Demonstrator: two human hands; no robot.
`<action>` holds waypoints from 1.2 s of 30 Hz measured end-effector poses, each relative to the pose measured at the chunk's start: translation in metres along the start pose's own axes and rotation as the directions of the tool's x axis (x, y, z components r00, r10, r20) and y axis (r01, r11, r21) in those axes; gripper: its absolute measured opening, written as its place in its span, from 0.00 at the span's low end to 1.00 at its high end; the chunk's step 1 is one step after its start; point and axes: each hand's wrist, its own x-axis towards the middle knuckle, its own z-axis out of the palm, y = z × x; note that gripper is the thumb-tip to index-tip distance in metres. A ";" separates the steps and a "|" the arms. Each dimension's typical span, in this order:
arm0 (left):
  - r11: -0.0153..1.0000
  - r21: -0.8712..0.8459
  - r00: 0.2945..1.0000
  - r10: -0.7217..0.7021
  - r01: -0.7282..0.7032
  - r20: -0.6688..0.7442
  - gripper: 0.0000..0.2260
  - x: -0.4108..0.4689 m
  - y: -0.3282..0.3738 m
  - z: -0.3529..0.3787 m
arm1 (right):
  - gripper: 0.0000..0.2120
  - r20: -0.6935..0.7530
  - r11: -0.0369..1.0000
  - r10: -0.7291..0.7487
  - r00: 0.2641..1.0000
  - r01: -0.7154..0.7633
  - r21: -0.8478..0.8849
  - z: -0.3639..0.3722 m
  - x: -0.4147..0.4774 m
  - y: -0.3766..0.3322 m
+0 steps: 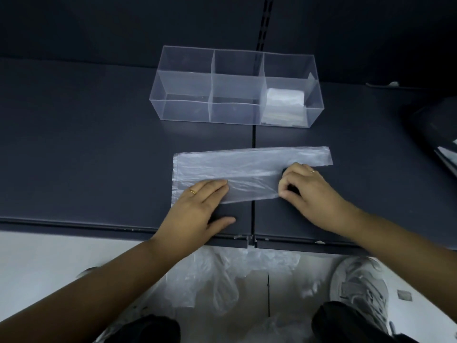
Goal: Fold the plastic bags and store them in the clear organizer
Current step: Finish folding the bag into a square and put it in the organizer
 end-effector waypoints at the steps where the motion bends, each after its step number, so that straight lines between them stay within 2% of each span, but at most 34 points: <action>1: 1.000 0.001 0.999 -0.017 0.017 -0.051 0.23 0.002 -0.002 -0.001 | 0.06 0.046 0.992 0.033 0.998 -0.039 0.121 -0.008 0.002 -0.001; 3: 0.999 0.001 0.990 -0.037 0.038 -0.138 0.15 0.005 -0.005 -0.004 | 0.08 0.100 0.958 0.097 0.990 -0.121 0.261 -0.022 0.004 0.001; 4: 0.999 -0.003 0.985 -0.037 0.037 -0.169 0.11 0.006 -0.007 -0.006 | 0.07 0.094 0.954 0.124 0.988 -0.145 0.263 -0.027 0.005 0.002; 6: 0.999 -0.014 0.983 -0.039 0.037 -0.182 0.09 0.007 -0.008 -0.012 | 0.05 0.009 0.977 0.160 0.987 -0.159 0.142 -0.032 0.004 0.002; 9: 0.998 -0.038 0.988 -0.062 0.057 -0.143 0.10 0.006 -0.006 -0.019 | 0.39 -0.012 0.996 0.045 0.999 -0.045 -0.077 -0.030 0.002 -0.016; 10: 0.996 -0.054 0.990 -0.073 0.066 -0.121 0.10 0.007 -0.005 -0.021 | 0.45 0.027 0.988 -0.015 1.000 0.019 -0.154 -0.025 0.003 -0.021; 11: 0.994 -0.072 0.991 -0.085 0.078 -0.102 0.10 0.007 -0.005 -0.022 | 0.46 0.057 0.976 -0.053 0.997 0.064 -0.207 -0.019 0.005 -0.024; 12: 0.991 -0.096 0.991 -0.104 0.096 -0.084 0.09 0.008 -0.006 -0.023 | 0.41 0.051 0.973 -0.068 0.996 0.078 -0.218 -0.012 0.007 -0.023; 13: 0.984 -0.130 0.989 -0.132 0.122 -0.069 0.09 0.009 -0.008 -0.024 | 0.30 0.013 0.987 -0.053 0.998 0.055 -0.153 -0.007 0.010 -0.020; 15: 0.941 -0.261 0.969 -0.239 0.214 -0.064 0.08 0.010 -0.018 -0.027 | 0.06 -0.122 0.992 0.072 0.990 -0.058 0.113 -0.006 0.017 -0.013; 16: 0.894 -0.352 0.948 -0.315 0.277 -0.055 0.07 0.011 -0.024 -0.030 | 0.03 -0.157 0.964 0.164 0.974 -0.124 0.235 -0.007 0.021 -0.008; 19: 0.687 -0.572 0.853 -0.520 0.448 0.043 0.06 0.016 -0.047 -0.039 | 0.11 -0.125 0.874 0.358 0.925 -0.285 0.394 -0.012 0.034 0.002; 21: 0.574 -0.622 0.769 -0.635 0.533 0.073 0.08 0.016 -0.062 -0.041 | 0.13 -0.097 0.831 0.422 0.901 -0.342 0.439 -0.013 0.041 0.001; 22: 0.549 -0.616 0.733 -0.677 0.565 0.069 0.09 0.016 -0.065 -0.041 | 0.13 -0.101 0.827 0.442 0.891 -0.361 0.431 -0.013 0.045 0.001; 23: 0.562 -0.577 0.704 -0.710 0.592 0.031 0.09 0.013 -0.065 -0.040 | 0.13 -0.112 0.836 0.450 0.886 -0.374 0.401 -0.013 0.048 0.001; 24: 0.625 -0.499 0.696 -0.716 0.600 -0.060 0.08 0.011 -0.063 -0.039 | 0.14 -0.125 0.847 0.448 0.885 -0.376 0.375 -0.013 0.050 0.000; 25: 0.731 -0.383 0.724 -0.661 0.564 -0.196 0.05 0.009 -0.057 -0.038 | 0.14 -0.139 0.854 0.443 0.886 -0.369 0.367 -0.013 0.052 -0.001; 26: 0.842 -0.247 0.786 -0.537 0.479 -0.306 0.04 0.008 -0.048 -0.036 | 0.14 -0.148 0.855 0.444 0.884 -0.369 0.364 -0.013 0.054 -0.002; 27: 0.922 -0.131 0.856 -0.387 0.365 -0.342 0.07 0.007 -0.039 -0.033 | 0.14 -0.158 0.856 0.451 0.878 -0.376 0.353 -0.012 0.055 -0.002; 28: 0.967 -0.056 0.921 -0.252 0.247 -0.297 0.12 0.007 -0.029 -0.026 | 0.14 -0.165 0.855 0.462 0.871 -0.389 0.342 -0.012 0.056 -0.002; 29: 0.984 -0.016 0.968 -0.179 0.179 -0.175 0.19 0.008 -0.020 -0.019 | 0.13 -0.170 0.854 0.474 0.864 -0.404 0.329 -0.011 0.057 -0.003; 31: 0.981 0.087 0.979 -0.182 0.174 0.097 0.33 0.007 -0.008 -0.008 | 0.09 -0.196 0.859 0.484 0.853 -0.422 0.289 -0.010 0.057 -0.006; 32: 0.970 0.162 0.965 -0.207 0.181 0.161 0.36 0.006 -0.008 -0.002 | 0.06 -0.269 0.890 0.453 0.850 -0.412 0.197 -0.009 0.055 -0.009; 34: 0.952 0.252 0.961 -0.218 0.172 0.170 0.37 0.002 -0.011 0.006 | 0.12 -0.450 0.947 0.218 0.866 -0.298 -0.116 -0.003 0.050 -0.018; 36: 0.949 0.267 0.960 -0.219 0.168 0.175 0.37 0.000 -0.013 0.009 | 0.17 -0.410 0.965 -0.061 0.910 -0.051 -0.257 0.007 0.046 -0.032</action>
